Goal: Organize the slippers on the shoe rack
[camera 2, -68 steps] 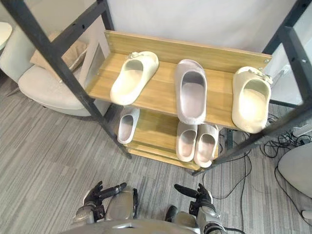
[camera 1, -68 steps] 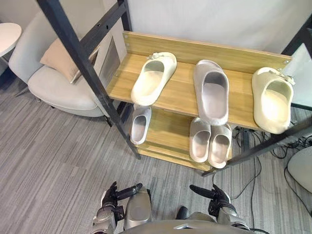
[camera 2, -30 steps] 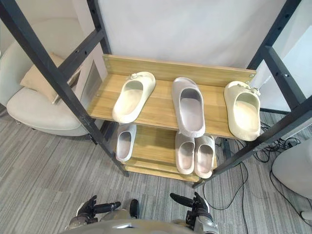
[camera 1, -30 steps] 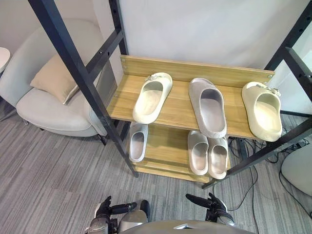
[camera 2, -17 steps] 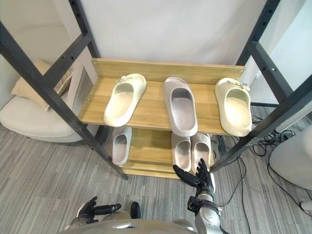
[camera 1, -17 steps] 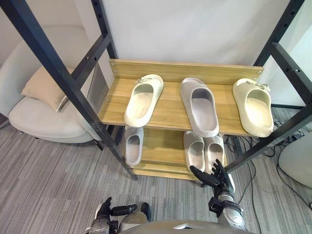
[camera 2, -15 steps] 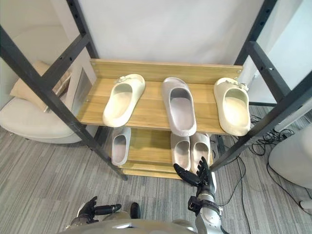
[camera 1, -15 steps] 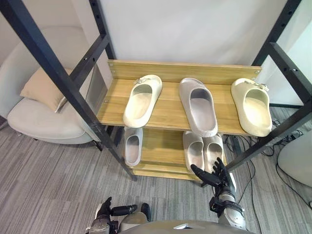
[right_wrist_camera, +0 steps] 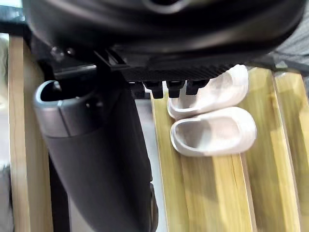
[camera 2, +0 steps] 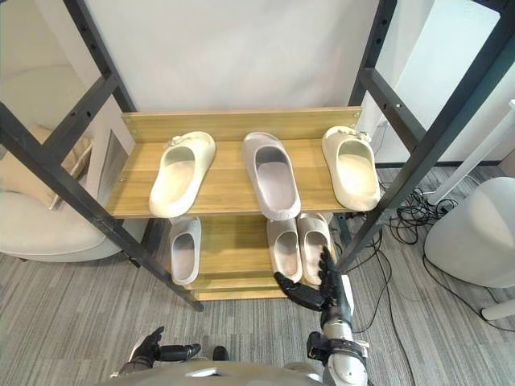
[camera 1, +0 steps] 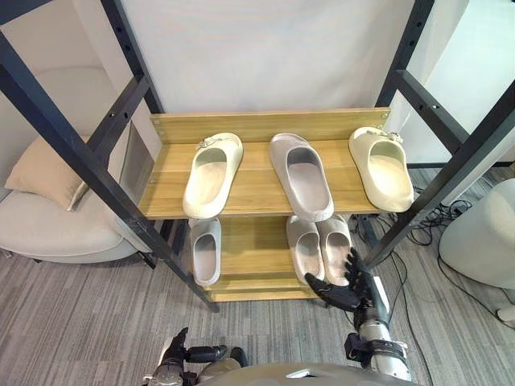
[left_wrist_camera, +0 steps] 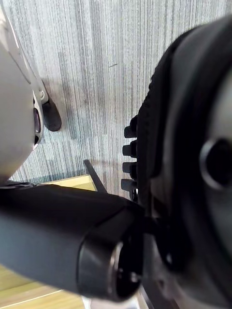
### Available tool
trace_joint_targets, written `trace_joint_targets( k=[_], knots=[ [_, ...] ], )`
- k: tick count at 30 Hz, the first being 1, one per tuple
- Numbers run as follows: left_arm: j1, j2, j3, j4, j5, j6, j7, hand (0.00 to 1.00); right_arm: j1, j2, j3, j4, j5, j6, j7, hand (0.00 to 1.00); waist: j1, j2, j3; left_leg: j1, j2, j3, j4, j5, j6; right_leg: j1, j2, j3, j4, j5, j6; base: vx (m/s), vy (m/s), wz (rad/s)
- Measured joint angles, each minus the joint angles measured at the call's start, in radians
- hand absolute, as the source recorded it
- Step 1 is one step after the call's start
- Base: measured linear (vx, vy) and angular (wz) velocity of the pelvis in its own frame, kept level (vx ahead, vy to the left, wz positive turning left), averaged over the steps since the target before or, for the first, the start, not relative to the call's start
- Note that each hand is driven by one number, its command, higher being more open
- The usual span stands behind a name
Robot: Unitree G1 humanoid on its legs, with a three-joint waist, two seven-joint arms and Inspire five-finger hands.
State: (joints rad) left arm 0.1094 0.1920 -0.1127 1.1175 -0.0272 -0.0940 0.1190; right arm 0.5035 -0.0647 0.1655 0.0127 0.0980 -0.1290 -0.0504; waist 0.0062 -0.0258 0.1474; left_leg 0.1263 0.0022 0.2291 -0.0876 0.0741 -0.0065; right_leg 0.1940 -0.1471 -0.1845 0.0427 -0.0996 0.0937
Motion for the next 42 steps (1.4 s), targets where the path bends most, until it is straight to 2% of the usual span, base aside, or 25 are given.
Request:
trace_joint_targets(
  k=[9,15,19,24,28,35,42],
  knots=[
    [-0.011,0.009,0.0,0.007,0.02,-0.018,-0.021,1.0,-0.118,-0.122,0.245,-0.003,0.062,-0.004,0.14,1.0,0.043,-0.019,-0.003,-0.007,-0.011,-0.051,0.0,0.011,0.009,0.021,-0.006,-0.047,-0.006,-0.001,0.001,-0.03,-0.006,0.16],
    [-0.018,0.01,0.0,0.016,0.02,-0.029,-0.025,1.0,-0.262,-0.187,0.452,-0.003,0.12,-0.005,0.208,1.0,0.051,-0.02,0.0,-0.023,-0.014,-0.079,0.0,0.019,0.013,0.02,-0.006,-0.071,-0.005,-0.001,0.001,-0.04,-0.006,0.13],
    [-0.038,0.011,-0.012,0.03,0.02,-0.036,-0.033,1.0,-0.355,-0.211,0.594,-0.003,0.269,-0.004,0.264,1.0,0.071,-0.02,0.0,-0.033,-0.017,-0.096,0.0,0.023,0.015,0.02,-0.006,-0.088,-0.007,-0.001,0.0,-0.02,-0.006,0.12],
    [-0.06,0.012,-0.04,0.045,0.02,-0.036,-0.032,1.0,-0.465,-0.21,0.692,-0.005,0.402,-0.002,0.286,1.0,0.085,-0.015,0.009,-0.037,-0.017,-0.104,-0.001,0.025,0.015,0.02,-0.005,-0.097,-0.007,-0.002,-0.001,-0.01,-0.003,0.05],
    [-0.064,0.012,-0.041,0.045,0.019,-0.037,-0.032,1.0,-0.508,-0.207,0.716,-0.052,0.497,-0.003,0.287,1.0,0.088,-0.011,0.018,-0.042,-0.019,-0.112,-0.001,0.026,0.015,0.02,-0.005,-0.107,-0.006,-0.006,-0.009,-0.02,-0.004,0.06],
    [-0.076,0.018,-0.077,0.036,0.017,-0.037,-0.017,1.0,-0.577,-0.207,0.712,-0.232,0.54,-0.01,0.28,1.0,0.085,-0.007,0.02,-0.061,-0.008,-0.112,0.0,0.033,0.01,-0.004,-0.001,-0.107,0.008,-0.008,-0.011,0.0,0.0,0.0],
    [-0.07,0.018,-0.077,0.034,0.016,-0.037,-0.011,1.0,-0.588,-0.158,0.572,-0.362,0.53,-0.098,0.215,1.0,0.073,-0.006,0.02,-0.059,-0.007,-0.112,0.0,0.036,0.008,-0.004,0.002,-0.108,0.015,-0.009,-0.013,-0.01,0.0,0.0]
  ],
)
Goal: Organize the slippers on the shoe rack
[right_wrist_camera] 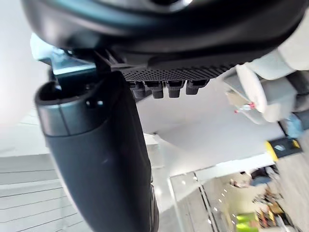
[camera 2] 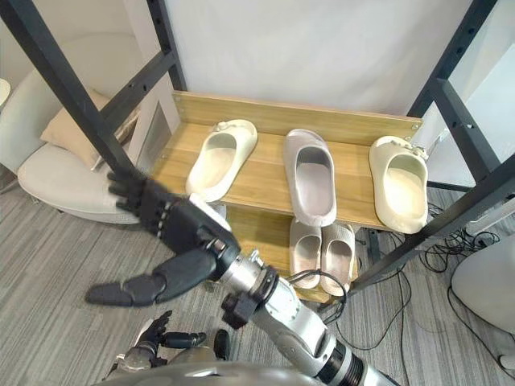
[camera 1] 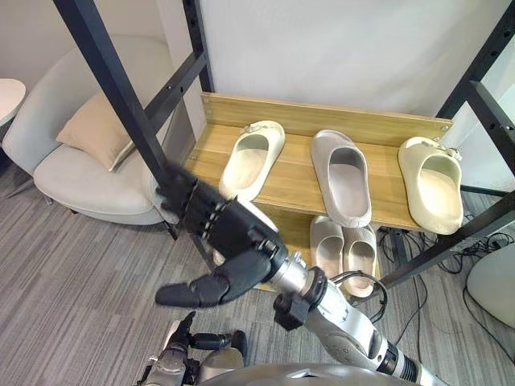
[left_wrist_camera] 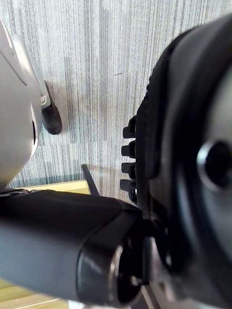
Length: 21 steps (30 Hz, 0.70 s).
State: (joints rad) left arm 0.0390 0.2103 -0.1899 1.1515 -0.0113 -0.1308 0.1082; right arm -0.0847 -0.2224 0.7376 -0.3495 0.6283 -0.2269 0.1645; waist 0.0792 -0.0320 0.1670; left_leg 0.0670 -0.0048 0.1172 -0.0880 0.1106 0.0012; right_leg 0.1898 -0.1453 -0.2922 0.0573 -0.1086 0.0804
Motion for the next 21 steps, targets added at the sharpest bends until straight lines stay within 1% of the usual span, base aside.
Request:
trace_joint_targets(
  k=[2,5,8,15,17,21],
  knots=[
    [0.006,0.0,0.0,-0.003,-0.002,0.0,0.005,1.0,0.002,0.011,-0.065,-0.031,-0.008,-0.034,-0.039,1.0,-0.01,0.002,0.0,0.0,0.0,0.0,0.0,0.002,0.0,-0.002,-0.001,0.0,0.004,-0.004,-0.007,-0.04,0.004,0.01],
    [0.014,0.001,0.0,-0.011,-0.002,0.0,0.009,1.0,0.013,0.036,-0.119,-0.048,-0.046,-0.062,-0.083,1.0,-0.018,0.005,-0.002,-0.001,0.001,-0.001,-0.001,0.003,0.0,-0.004,0.0,0.0,0.008,-0.005,-0.008,-0.01,0.001,0.0],
    [0.022,0.0,0.0,-0.015,-0.002,-0.001,0.013,1.0,0.024,0.05,-0.162,-0.058,-0.082,-0.071,-0.114,1.0,-0.031,0.01,-0.005,-0.007,0.005,-0.001,-0.001,0.005,0.0,-0.012,0.0,0.0,0.01,-0.006,-0.009,0.0,0.0,0.0],
    [0.029,-0.001,0.0,-0.028,-0.001,0.0,0.013,1.0,0.041,0.07,-0.28,-0.058,-0.136,-0.071,-0.16,1.0,-0.036,0.013,-0.006,-0.01,0.007,-0.001,0.0,0.006,-0.001,-0.013,0.005,0.0,0.008,-0.005,-0.008,0.0,0.0,0.0],
    [0.03,-0.001,0.0,-0.03,-0.001,0.0,0.013,1.0,0.041,0.073,-0.303,-0.058,-0.185,-0.071,-0.181,1.0,-0.036,0.014,-0.006,-0.01,0.007,-0.001,0.0,0.006,-0.002,-0.013,0.006,0.0,0.008,-0.005,-0.008,0.0,0.0,0.0],
    [0.034,-0.001,0.002,-0.037,-0.001,0.0,0.013,1.0,0.041,0.074,-0.391,-0.058,-0.375,-0.071,-0.242,1.0,-0.037,0.015,-0.006,-0.011,0.009,-0.001,0.0,0.006,-0.003,-0.014,0.008,0.0,0.008,-0.004,-0.007,0.0,0.0,0.0]
  ],
)
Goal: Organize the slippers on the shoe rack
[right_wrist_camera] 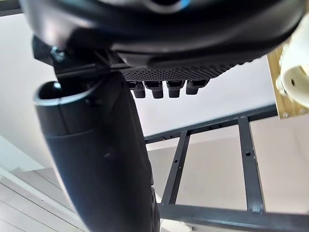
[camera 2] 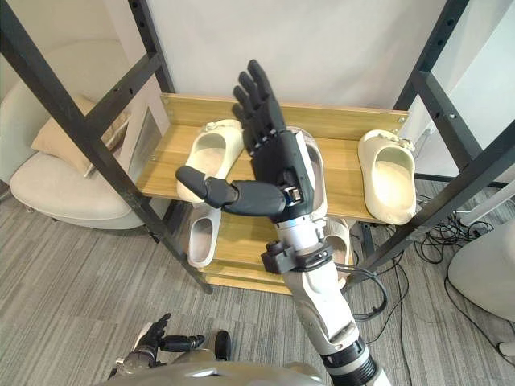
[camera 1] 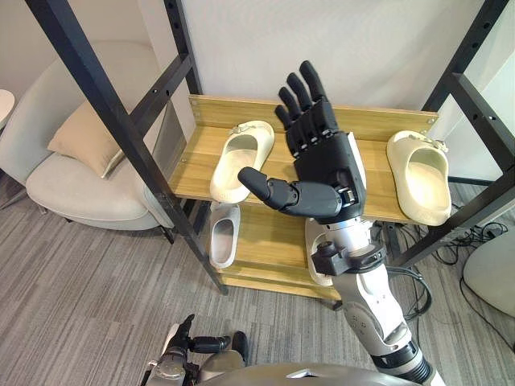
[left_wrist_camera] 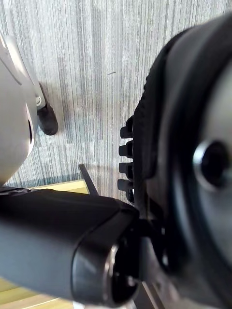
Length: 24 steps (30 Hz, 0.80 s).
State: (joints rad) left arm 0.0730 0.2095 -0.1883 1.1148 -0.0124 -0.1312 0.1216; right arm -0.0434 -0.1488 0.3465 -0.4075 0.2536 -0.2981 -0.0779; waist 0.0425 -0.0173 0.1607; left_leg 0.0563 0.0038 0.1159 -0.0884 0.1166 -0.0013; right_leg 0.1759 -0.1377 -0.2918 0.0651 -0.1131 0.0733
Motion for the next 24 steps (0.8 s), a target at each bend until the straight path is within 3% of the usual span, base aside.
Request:
trace_joint_targets(
  k=[10,19,24],
  knots=[
    [0.026,-0.003,0.024,-0.032,0.0,0.0,-0.013,1.0,-0.004,-0.04,-0.222,0.002,-0.242,0.003,-0.109,1.0,-0.003,0.002,-0.001,-0.004,0.0,0.0,-0.001,0.0,0.0,-0.003,0.001,0.0,-0.003,0.0,0.001,0.0,0.0,0.0],
    [0.042,-0.018,0.084,-0.041,0.001,0.0,-0.035,1.0,-0.059,-0.174,-0.387,0.011,-0.44,0.019,-0.141,1.0,-0.011,-0.001,-0.005,-0.018,-0.001,-0.002,-0.004,0.001,-0.001,-0.016,0.001,0.0,-0.005,0.003,0.003,0.0,0.0,0.0],
    [0.058,-0.018,0.099,-0.051,0.001,0.0,-0.042,1.0,-0.084,-0.246,-0.416,0.011,-0.506,0.028,-0.153,1.0,-0.021,-0.008,-0.014,-0.019,0.0,-0.001,-0.001,0.001,-0.001,-0.016,0.002,0.001,-0.008,0.004,0.002,0.0,0.0,0.0]
  ],
)
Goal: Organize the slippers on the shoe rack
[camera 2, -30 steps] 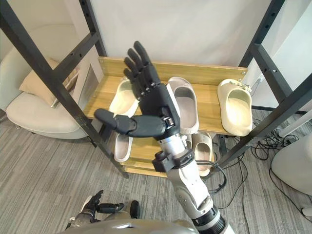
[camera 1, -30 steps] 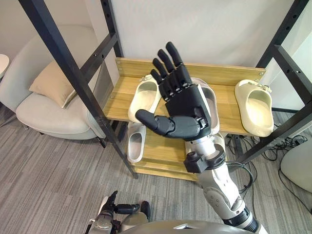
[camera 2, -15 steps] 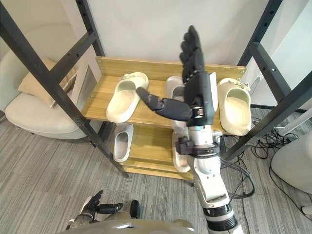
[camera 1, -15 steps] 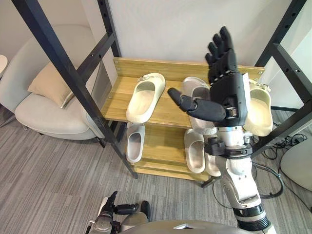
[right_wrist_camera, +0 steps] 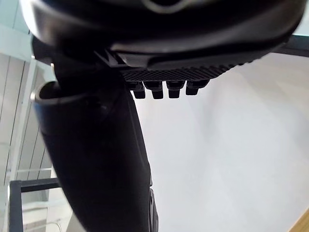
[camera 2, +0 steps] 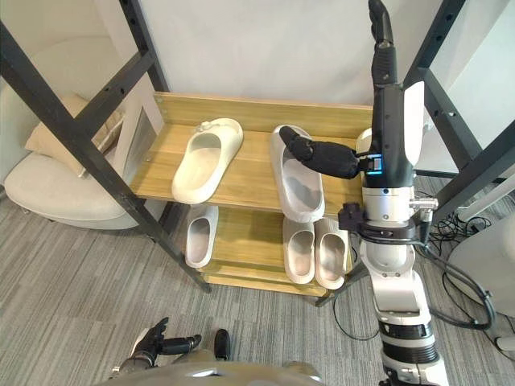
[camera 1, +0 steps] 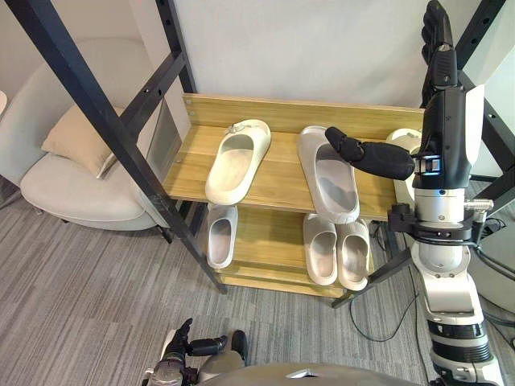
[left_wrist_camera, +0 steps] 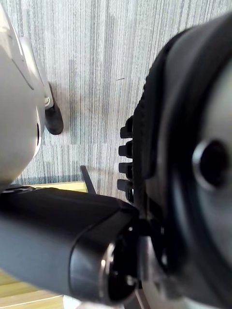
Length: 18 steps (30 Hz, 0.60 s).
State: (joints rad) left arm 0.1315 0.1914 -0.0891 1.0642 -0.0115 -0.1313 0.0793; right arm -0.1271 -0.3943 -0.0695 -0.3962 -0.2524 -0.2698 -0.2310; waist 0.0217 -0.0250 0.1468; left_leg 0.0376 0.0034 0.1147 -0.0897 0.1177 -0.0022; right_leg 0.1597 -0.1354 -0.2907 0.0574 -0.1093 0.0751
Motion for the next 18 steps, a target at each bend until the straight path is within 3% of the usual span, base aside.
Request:
trace_joint_targets(
  k=[8,18],
  knots=[
    [0.013,0.001,0.002,0.0,0.0,0.0,-0.004,1.0,-0.011,-0.092,-0.009,0.003,-0.135,0.012,-0.001,1.0,-0.011,-0.003,-0.019,0.001,0.003,0.015,-0.004,0.0,0.0,-0.007,0.001,0.018,-0.006,0.008,-0.002,-0.02,0.007,-0.06],
    [0.031,0.002,0.027,-0.001,0.0,0.0,-0.023,1.0,-0.004,-0.15,-0.009,0.045,-0.145,0.015,0.009,1.0,-0.029,-0.014,-0.037,0.001,0.003,0.015,-0.004,0.001,0.001,-0.007,0.0,0.018,-0.006,0.009,-0.002,0.0,0.0,0.0]
  ],
)
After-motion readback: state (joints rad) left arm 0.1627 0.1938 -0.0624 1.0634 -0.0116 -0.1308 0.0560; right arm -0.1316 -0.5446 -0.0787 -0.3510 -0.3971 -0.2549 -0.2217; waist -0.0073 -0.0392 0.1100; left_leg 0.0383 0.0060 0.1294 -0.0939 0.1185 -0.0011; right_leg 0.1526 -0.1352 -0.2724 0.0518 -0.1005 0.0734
